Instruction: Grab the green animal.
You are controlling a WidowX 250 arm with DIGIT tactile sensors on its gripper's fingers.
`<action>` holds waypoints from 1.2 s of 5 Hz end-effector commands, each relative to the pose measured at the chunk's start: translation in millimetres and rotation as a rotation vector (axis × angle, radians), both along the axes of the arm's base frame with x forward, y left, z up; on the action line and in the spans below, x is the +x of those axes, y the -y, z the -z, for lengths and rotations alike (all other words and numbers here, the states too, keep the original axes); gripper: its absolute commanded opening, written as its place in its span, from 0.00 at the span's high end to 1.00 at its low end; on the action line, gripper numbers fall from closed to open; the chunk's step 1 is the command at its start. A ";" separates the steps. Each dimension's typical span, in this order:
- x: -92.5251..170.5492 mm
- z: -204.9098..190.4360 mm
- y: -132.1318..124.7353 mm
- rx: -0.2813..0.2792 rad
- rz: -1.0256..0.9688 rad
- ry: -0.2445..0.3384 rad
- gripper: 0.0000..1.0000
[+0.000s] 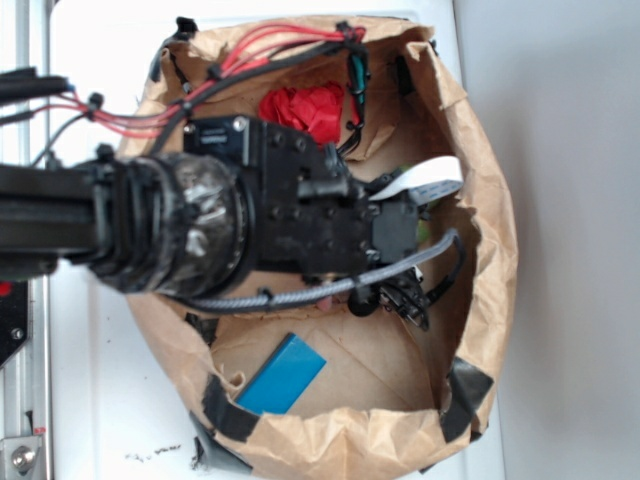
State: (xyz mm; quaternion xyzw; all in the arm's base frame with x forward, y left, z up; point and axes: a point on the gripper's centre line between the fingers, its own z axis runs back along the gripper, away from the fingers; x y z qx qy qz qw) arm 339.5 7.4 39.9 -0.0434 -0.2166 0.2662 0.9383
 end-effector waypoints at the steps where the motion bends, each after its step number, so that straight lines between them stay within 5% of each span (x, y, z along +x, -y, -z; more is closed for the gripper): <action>1: 4.4 -92.7 -16.4 -0.071 0.148 -0.145 1.00; 3: -6.8 -139.4 -20.4 -0.099 0.195 -0.210 1.00; 4: -25.1 -158.9 -16.3 -0.015 0.267 -0.281 1.00; 5: -48.9 -179.5 -23.3 -0.061 0.385 -0.274 1.00; 6: -76.4 -188.7 -26.5 -0.074 0.453 -0.208 1.00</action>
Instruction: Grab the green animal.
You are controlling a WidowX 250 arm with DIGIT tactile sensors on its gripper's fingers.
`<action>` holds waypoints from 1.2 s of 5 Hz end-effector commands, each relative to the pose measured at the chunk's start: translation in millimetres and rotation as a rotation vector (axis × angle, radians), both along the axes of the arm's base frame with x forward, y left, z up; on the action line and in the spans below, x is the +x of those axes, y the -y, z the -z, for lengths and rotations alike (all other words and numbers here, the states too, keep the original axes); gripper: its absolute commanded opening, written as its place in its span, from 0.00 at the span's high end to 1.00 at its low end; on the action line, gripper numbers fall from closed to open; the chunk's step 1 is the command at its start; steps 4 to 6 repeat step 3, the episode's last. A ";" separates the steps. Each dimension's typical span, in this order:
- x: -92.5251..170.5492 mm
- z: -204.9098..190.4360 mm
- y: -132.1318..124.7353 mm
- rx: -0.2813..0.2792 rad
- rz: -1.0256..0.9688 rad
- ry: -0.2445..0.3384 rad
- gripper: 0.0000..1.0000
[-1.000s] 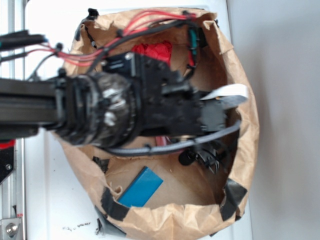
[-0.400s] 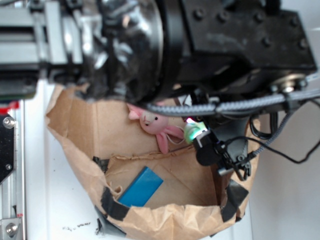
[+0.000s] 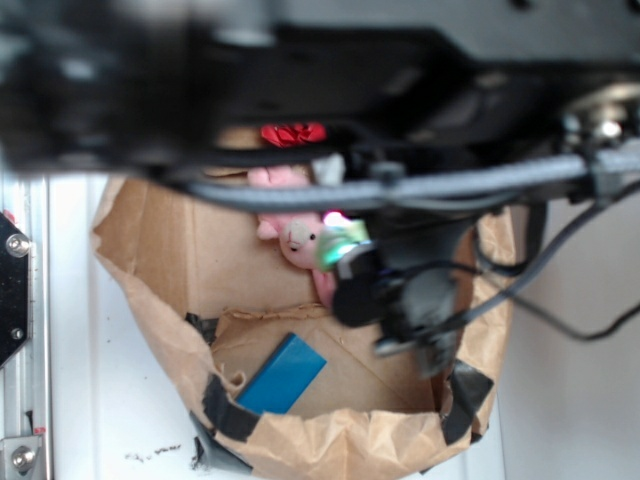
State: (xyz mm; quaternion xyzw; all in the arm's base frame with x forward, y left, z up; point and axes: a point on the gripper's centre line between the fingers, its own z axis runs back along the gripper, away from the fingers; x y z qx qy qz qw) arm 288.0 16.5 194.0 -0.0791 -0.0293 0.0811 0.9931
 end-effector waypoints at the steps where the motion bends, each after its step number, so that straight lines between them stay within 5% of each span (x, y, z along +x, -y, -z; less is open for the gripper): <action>1: -45.6 -31.0 -16.6 -0.058 0.047 0.244 1.00; 2: -47.8 -22.7 -12.9 -0.041 0.020 0.295 1.00; 3: -43.5 -19.5 -8.5 0.000 -0.022 0.307 1.00; 6: -43.5 -19.5 -8.5 0.000 -0.022 0.307 1.00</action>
